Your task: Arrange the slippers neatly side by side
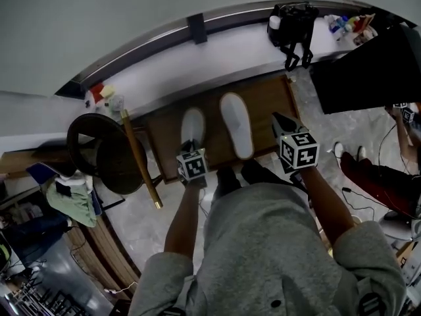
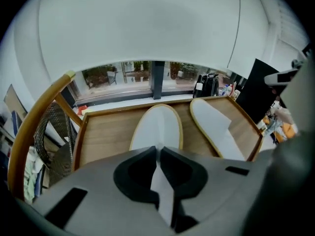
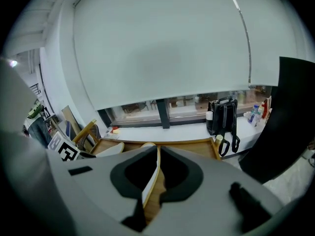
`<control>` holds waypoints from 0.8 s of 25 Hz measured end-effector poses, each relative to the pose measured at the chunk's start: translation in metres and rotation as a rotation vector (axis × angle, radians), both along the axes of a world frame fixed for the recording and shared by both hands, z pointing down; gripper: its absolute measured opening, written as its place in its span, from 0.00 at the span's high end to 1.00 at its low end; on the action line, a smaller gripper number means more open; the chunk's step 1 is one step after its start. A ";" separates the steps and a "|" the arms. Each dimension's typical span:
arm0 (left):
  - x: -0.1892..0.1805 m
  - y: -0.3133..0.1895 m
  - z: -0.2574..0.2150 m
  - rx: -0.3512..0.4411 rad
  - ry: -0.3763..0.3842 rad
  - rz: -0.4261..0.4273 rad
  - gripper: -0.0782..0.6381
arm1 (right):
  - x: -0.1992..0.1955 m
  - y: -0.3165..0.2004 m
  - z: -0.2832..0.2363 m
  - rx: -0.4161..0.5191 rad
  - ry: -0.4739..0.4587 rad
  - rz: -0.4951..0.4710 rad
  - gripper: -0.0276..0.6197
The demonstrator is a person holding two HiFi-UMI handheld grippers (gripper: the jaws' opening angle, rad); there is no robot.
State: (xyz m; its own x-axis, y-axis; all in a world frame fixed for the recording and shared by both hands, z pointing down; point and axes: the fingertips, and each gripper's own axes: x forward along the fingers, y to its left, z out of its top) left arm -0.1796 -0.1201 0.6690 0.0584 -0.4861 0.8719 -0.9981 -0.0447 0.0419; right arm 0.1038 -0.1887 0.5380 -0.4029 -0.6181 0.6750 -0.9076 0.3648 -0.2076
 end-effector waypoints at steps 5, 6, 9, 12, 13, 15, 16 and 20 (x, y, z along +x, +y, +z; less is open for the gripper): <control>0.036 -0.003 0.003 -0.046 0.040 -0.058 0.84 | 0.025 -0.003 0.005 -0.015 -0.024 -0.002 0.90; 0.041 -0.004 0.005 -0.055 0.046 -0.068 0.84 | 0.028 -0.004 0.006 -0.018 -0.030 -0.002 0.90; 0.052 -0.014 0.005 -0.056 0.064 -0.107 0.84 | 0.035 -0.007 0.008 -0.020 -0.050 -0.011 0.90; 0.063 -0.021 0.007 -0.066 0.105 -0.157 0.84 | 0.039 -0.011 0.009 -0.013 -0.076 -0.021 0.90; 0.067 -0.022 0.009 -0.069 0.120 -0.168 0.84 | 0.040 -0.012 0.008 -0.012 -0.084 -0.023 0.90; 0.074 -0.023 0.010 -0.072 0.130 -0.174 0.84 | 0.044 -0.014 0.008 -0.008 -0.094 -0.028 0.90; 0.077 -0.023 0.010 -0.072 0.130 -0.169 0.84 | 0.045 -0.014 0.008 -0.007 -0.097 -0.030 0.90; 0.087 -0.026 0.008 -0.067 0.129 -0.156 0.84 | 0.052 -0.014 0.010 -0.012 -0.111 -0.035 0.90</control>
